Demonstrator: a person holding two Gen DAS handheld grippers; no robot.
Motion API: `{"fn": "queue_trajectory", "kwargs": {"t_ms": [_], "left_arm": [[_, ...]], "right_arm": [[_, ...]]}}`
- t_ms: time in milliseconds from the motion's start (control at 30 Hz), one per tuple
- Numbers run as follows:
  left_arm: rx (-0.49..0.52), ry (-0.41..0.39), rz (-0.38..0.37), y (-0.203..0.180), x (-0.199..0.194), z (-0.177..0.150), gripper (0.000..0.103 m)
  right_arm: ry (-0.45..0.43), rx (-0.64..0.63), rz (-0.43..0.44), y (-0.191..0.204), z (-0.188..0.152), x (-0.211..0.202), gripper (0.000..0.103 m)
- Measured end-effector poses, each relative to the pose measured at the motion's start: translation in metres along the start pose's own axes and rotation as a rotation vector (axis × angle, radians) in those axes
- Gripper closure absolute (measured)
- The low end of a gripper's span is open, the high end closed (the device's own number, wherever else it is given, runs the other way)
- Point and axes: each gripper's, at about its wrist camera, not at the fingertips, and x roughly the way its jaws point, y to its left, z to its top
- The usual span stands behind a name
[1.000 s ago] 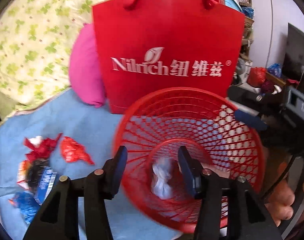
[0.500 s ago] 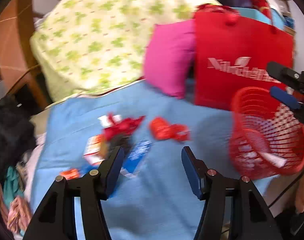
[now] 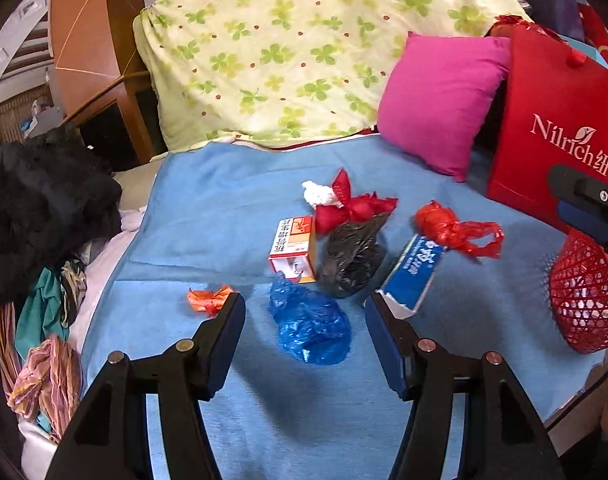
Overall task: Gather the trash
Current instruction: 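Grasp the red plastic bag with the right tool while the left tool grasps the blue plastic bag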
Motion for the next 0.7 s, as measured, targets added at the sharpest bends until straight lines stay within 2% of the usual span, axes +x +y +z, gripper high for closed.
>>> {"fn": "queue_trajectory", "kwargs": {"t_ms": [400, 500, 700], "left_arm": [[-0.031, 0.031, -0.006, 0.018, 0.028, -0.005, 0.039], [-0.039, 0.048, -0.026, 0.024, 0.04, -0.007, 0.035], [-0.14, 0.18, -0.116, 0.058, 0.082, -0.018, 0.035]], "right_arm": [[0.068, -0.007, -0.065, -0.008, 0.004, 0.05, 0.035], [0.077, 0.017, -0.098, -0.02, 0.01, 0.068, 0.035], [0.086, 0.081, -0.226, -0.058, 0.024, 0.11, 0.035]]}}
